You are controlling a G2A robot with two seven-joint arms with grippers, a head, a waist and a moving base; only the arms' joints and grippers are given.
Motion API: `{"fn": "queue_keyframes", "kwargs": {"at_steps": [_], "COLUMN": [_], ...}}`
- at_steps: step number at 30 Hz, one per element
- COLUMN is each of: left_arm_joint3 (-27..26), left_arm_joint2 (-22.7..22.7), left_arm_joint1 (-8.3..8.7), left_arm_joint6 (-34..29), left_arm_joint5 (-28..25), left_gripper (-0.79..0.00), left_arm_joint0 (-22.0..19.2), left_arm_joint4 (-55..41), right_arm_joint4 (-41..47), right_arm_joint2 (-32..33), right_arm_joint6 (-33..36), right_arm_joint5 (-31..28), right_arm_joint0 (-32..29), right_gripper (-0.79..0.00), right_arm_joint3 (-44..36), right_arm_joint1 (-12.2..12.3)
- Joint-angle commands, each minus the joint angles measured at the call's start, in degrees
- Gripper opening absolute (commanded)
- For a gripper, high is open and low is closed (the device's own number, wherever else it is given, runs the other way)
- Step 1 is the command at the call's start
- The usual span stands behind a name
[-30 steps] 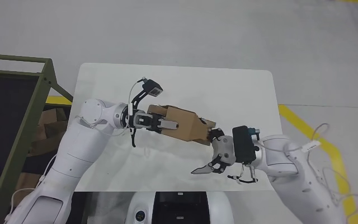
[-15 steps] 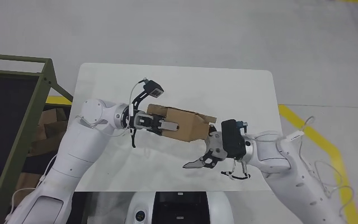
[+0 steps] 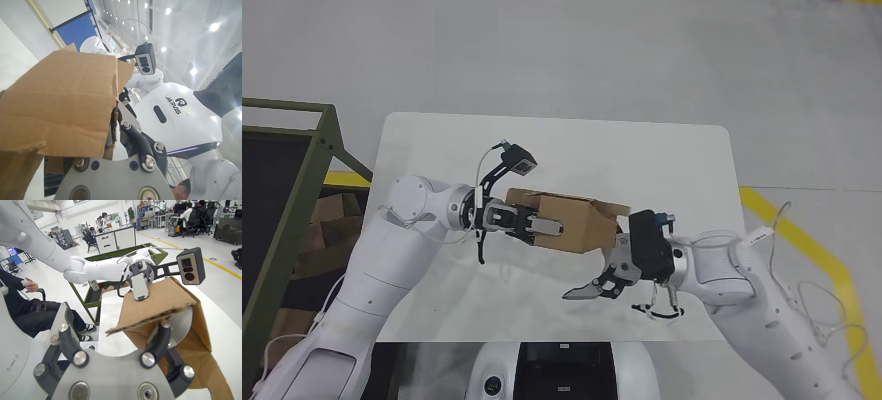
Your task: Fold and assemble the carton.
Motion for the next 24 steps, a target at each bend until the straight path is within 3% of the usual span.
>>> {"fn": "queue_keyframes", "kwargs": {"at_steps": [1,24], "left_arm_joint3": [0.0,0.2], "left_arm_joint2": [0.0,-0.7], "left_arm_joint1": [-0.03,-0.09], "left_arm_joint6": [0.1,-0.3], "left_arm_joint5": [0.0,-0.5], "left_gripper": [-0.785,-0.785], "left_arm_joint0": [0.0,0.4], "left_arm_joint4": [0.0,-0.4], "right_arm_joint4": [0.3,0.9], "right_arm_joint2": [-0.4,-3.7], "right_arm_joint6": [0.2,1.0], "right_arm_joint5": [0.0,0.3], "right_arm_joint0": [0.4,3.3], "right_gripper": [0.000,0.000], "right_arm_joint3": [0.3,1.8], "right_arm_joint1": [-0.1,-1.0]}}
